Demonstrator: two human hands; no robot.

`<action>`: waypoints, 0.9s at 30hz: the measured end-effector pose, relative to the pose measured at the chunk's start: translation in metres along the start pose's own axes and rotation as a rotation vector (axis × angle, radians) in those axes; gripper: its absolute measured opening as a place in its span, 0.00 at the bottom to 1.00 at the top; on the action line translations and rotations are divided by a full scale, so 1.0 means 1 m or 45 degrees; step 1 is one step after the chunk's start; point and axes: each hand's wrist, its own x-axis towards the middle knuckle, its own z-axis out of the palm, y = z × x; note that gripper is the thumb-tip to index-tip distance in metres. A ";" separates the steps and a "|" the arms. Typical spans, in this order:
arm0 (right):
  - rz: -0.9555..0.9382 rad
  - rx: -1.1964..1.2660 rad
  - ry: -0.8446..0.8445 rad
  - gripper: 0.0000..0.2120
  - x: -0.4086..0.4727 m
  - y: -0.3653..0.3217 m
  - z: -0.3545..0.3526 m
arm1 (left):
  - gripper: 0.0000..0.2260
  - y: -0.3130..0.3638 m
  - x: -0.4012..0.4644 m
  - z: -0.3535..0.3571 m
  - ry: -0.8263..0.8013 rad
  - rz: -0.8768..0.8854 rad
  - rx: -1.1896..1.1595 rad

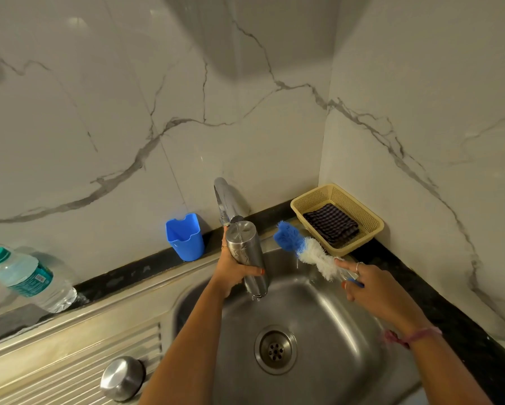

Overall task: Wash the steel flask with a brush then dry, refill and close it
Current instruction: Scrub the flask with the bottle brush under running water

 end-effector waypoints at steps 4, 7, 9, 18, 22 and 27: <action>-0.005 0.024 -0.002 0.22 -0.002 -0.001 0.000 | 0.46 0.002 0.003 0.002 -0.034 -0.038 -0.026; -0.011 0.052 -0.008 0.23 -0.004 -0.006 0.001 | 0.44 0.006 0.006 0.004 -0.050 -0.049 -0.042; -0.004 0.073 -0.007 0.22 -0.006 -0.009 0.000 | 0.45 0.009 0.008 0.005 -0.078 -0.044 -0.037; -0.013 0.054 -0.023 0.24 -0.006 -0.011 0.000 | 0.54 0.009 -0.002 0.001 0.038 -0.008 0.025; -0.026 -0.009 -0.055 0.26 -0.009 -0.007 -0.004 | 0.56 0.004 -0.023 0.006 0.153 0.010 0.013; -0.031 -0.048 -0.116 0.31 -0.017 -0.002 -0.006 | 0.50 -0.019 -0.054 0.008 0.368 -0.029 -0.021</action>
